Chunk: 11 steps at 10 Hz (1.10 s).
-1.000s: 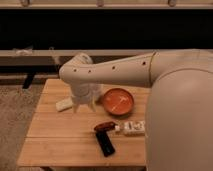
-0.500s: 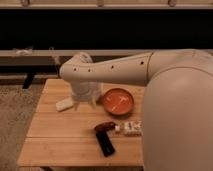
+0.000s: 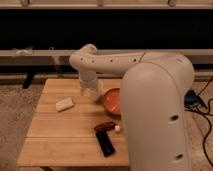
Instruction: Place the ceramic cup in the ceramic bowl
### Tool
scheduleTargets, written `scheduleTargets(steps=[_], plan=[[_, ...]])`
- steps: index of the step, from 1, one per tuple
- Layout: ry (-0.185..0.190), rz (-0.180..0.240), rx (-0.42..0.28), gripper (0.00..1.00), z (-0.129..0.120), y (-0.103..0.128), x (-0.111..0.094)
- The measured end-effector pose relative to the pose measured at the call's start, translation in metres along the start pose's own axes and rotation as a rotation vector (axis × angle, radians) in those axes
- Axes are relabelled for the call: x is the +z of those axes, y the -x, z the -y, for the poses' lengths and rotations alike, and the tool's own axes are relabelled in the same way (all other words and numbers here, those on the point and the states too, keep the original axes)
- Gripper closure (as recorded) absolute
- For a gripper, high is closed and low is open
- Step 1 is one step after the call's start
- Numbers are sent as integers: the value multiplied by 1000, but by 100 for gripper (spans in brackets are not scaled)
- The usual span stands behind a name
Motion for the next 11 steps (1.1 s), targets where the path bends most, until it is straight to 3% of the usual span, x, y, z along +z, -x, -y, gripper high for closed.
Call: scheduleTargets(steps=[2, 5, 7, 11], plan=[[-3, 22, 36, 35, 22, 51, 16], [14, 49, 87, 35, 38, 95, 30], [21, 52, 116, 35, 49, 104, 37], [31, 33, 153, 35, 57, 95, 49]])
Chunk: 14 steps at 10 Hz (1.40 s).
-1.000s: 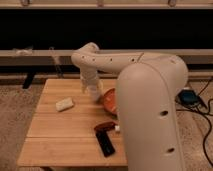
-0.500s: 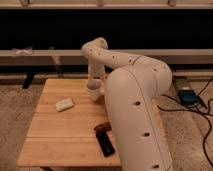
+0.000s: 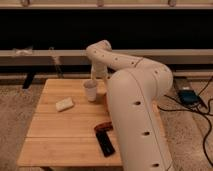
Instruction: Place the ceramic cup in the ceramic bowl
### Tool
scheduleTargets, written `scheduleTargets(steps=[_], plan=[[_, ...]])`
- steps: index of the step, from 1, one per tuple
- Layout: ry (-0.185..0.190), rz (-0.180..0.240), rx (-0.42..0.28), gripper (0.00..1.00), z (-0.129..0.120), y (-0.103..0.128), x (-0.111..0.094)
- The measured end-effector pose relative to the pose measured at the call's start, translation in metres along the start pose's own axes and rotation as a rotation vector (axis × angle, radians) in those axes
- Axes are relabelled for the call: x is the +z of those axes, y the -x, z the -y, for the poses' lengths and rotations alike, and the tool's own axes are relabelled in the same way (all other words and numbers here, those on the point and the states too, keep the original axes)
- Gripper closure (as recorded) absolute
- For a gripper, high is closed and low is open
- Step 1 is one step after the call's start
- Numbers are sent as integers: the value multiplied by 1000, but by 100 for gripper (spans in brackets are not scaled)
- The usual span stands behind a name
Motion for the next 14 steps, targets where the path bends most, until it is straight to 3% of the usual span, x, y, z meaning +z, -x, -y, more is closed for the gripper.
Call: scheduleTargets(steps=[2, 5, 7, 8, 10, 14], plan=[[3, -15, 3, 44, 0, -6, 4], [5, -64, -12, 72, -1, -18, 12], [28, -104, -12, 95, -3, -24, 11], [31, -106, -9, 99, 0, -24, 9], [58, -90, 5, 100, 8, -28, -14], [103, 20, 44, 100, 40, -41, -97]])
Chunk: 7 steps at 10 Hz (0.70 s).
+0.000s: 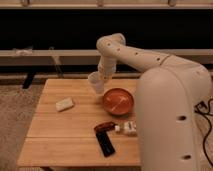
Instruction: Place the ceramic cup in the ceramic bowl
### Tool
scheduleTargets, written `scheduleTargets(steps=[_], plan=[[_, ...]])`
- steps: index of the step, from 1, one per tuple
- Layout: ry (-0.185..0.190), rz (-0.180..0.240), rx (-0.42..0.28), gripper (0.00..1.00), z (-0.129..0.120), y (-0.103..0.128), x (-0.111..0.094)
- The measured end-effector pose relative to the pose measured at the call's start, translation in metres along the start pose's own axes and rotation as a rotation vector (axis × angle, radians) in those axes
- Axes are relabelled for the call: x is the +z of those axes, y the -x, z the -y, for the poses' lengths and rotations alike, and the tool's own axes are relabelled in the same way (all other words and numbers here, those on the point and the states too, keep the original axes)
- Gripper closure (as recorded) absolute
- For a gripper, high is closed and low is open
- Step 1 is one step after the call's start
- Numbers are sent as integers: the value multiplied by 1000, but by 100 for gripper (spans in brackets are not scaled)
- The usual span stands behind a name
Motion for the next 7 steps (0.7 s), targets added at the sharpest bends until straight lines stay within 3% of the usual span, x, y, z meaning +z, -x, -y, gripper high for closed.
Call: scheduleTargets(steps=[3, 5, 7], plan=[[-12, 49, 62, 97, 47, -17, -36], [-20, 52, 133, 78, 82, -29, -38], [-18, 34, 202, 58, 108, -40, -23]])
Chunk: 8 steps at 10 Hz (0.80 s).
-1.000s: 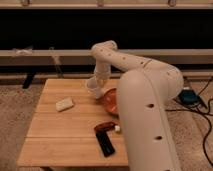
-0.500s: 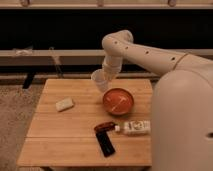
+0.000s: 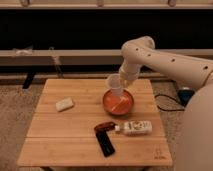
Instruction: Place the ceramic cup in the ceramic bowl
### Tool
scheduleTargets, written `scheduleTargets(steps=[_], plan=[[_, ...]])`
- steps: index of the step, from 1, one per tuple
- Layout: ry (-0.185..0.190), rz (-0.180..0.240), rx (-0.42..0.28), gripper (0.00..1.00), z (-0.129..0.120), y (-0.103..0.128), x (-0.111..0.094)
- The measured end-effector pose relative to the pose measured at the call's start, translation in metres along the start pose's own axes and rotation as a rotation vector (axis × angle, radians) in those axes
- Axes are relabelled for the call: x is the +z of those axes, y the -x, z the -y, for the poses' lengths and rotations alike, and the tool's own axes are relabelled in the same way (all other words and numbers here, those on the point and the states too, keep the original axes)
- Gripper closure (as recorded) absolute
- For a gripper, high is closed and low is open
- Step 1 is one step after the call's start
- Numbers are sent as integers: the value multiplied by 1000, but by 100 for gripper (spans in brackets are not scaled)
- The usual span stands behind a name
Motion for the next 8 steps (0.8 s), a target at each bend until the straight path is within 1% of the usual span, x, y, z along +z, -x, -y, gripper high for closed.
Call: scheduleTargets(steps=[1, 3, 4, 6, 8], plan=[[5, -21, 24, 48, 7, -4, 13], [21, -75, 50, 28, 7, -13, 37], [28, -103, 51, 21, 4, -19, 48], [40, -146, 60, 20, 3, -28, 66], [45, -164, 62, 20, 2, -33, 72]])
